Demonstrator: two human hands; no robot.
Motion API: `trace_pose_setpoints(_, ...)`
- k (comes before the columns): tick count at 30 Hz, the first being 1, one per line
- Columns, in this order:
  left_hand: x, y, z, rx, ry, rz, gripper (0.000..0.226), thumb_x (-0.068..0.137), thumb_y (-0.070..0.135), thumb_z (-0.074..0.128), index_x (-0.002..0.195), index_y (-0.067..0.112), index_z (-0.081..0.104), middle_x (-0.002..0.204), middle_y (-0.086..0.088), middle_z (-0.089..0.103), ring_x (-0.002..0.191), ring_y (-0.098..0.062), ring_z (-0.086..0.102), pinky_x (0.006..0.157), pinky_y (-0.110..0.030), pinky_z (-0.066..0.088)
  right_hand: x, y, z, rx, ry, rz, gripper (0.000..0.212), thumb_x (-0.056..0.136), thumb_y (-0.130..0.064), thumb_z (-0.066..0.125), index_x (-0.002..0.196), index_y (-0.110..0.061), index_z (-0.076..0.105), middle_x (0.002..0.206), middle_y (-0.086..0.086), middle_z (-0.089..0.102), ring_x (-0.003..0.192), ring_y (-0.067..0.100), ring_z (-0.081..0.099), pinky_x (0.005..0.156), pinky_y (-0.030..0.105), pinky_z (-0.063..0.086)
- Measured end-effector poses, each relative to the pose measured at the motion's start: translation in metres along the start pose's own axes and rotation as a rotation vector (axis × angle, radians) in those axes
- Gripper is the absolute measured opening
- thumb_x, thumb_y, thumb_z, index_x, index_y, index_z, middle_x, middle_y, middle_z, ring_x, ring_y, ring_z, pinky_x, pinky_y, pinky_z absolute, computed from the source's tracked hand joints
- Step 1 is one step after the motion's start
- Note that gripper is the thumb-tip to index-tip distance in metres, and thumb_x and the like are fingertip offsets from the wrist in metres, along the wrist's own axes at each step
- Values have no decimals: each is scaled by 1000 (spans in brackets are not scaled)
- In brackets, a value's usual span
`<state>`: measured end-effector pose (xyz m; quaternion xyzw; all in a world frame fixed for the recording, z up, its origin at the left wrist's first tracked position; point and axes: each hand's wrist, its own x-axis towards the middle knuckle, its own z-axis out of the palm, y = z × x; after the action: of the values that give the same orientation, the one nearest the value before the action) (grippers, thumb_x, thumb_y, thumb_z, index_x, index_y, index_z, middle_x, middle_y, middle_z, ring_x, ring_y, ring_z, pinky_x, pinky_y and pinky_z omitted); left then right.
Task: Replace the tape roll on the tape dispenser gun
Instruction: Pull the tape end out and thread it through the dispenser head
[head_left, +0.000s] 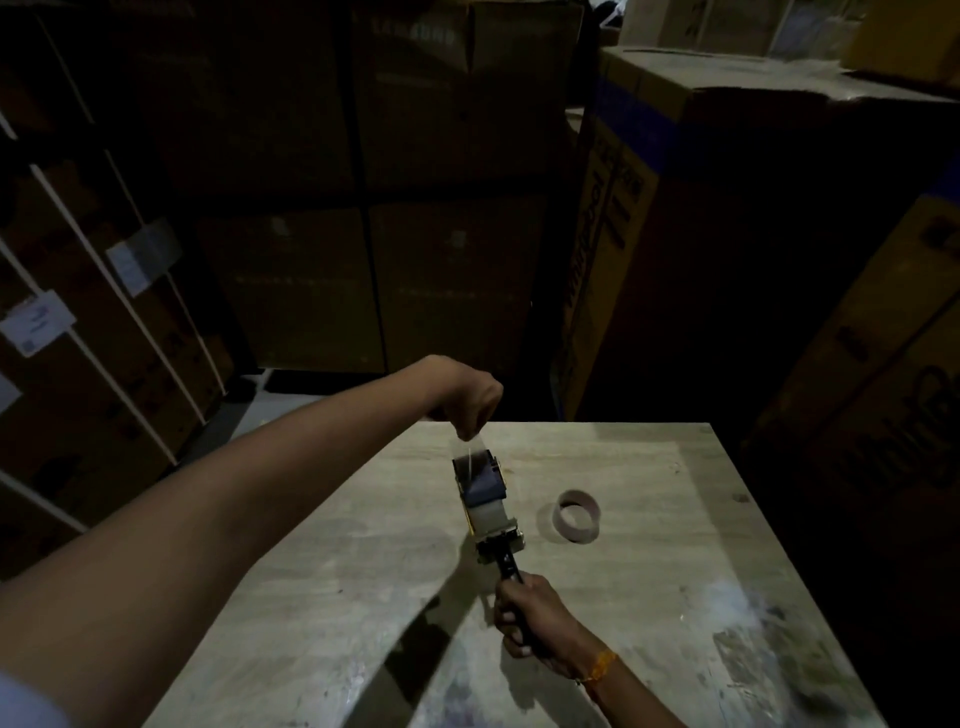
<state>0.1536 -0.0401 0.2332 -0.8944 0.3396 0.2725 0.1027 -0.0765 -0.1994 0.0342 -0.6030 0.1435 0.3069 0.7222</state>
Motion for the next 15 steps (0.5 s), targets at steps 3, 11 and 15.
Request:
trace_pose_setpoints(3,-2,9,-13,18,-12,-13,17,89,6,76,107,5,76,92,-3,71,75,-15,65,72,-32,60,6,0,-4,-25,35,-10,18,88,-15,55,74,-15,43,62,6,39,45,16,28,47,27,22)
trace_pose_setpoints(11,-1,19,-24,103,42,-26,28,88,3,74,80,24,57,90,-1,63,87,-23,69,86,-41,64,11,-8,-4,-19,37,-44,17,95,-13,52,81,-14,42,63,6,40,45,16,29,45,25,25)
trace_pose_setpoints(15,6,17,-20,80,87,-7,38,90,2,72,71,24,48,78,3,52,69,-15,58,83,-40,63,11,-12,0,7,21,-72,19,93,-12,53,80,-14,40,63,6,37,46,15,27,47,27,23)
